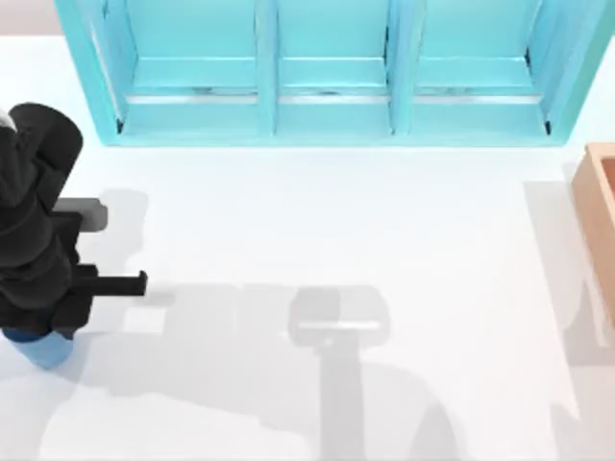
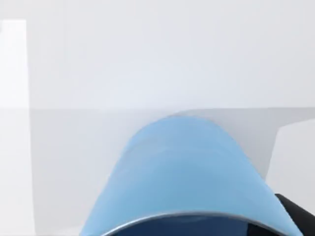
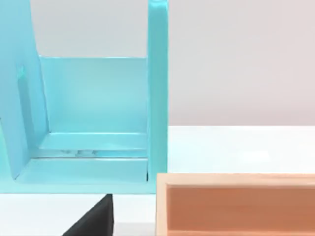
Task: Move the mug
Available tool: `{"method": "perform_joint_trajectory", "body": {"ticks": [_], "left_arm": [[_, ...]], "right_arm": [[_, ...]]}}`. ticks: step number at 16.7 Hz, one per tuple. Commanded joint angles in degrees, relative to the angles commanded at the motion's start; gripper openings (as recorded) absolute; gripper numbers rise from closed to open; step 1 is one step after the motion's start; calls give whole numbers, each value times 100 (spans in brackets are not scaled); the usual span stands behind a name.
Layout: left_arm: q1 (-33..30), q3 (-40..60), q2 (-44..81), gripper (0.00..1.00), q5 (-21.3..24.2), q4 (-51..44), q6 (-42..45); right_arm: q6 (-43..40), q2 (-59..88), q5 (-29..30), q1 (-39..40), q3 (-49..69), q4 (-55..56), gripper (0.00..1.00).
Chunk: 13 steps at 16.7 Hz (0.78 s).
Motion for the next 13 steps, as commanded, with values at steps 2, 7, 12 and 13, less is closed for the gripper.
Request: {"method": "perform_joint_trajectory", "body": {"ticks": [2,7,12,13], "left_arm": [[0,0,0,30,0,0,0],[0,0,0,68,0,0,0],[0,0,0,100,0,0,0],[0,0,0,100,0,0,0]], "right_arm": [[0,0,0,0,0,0,100],[0,0,0,0,0,0,100],[0,0,0,0,0,0,100],[0,0,0,0,0,0,100]]}}
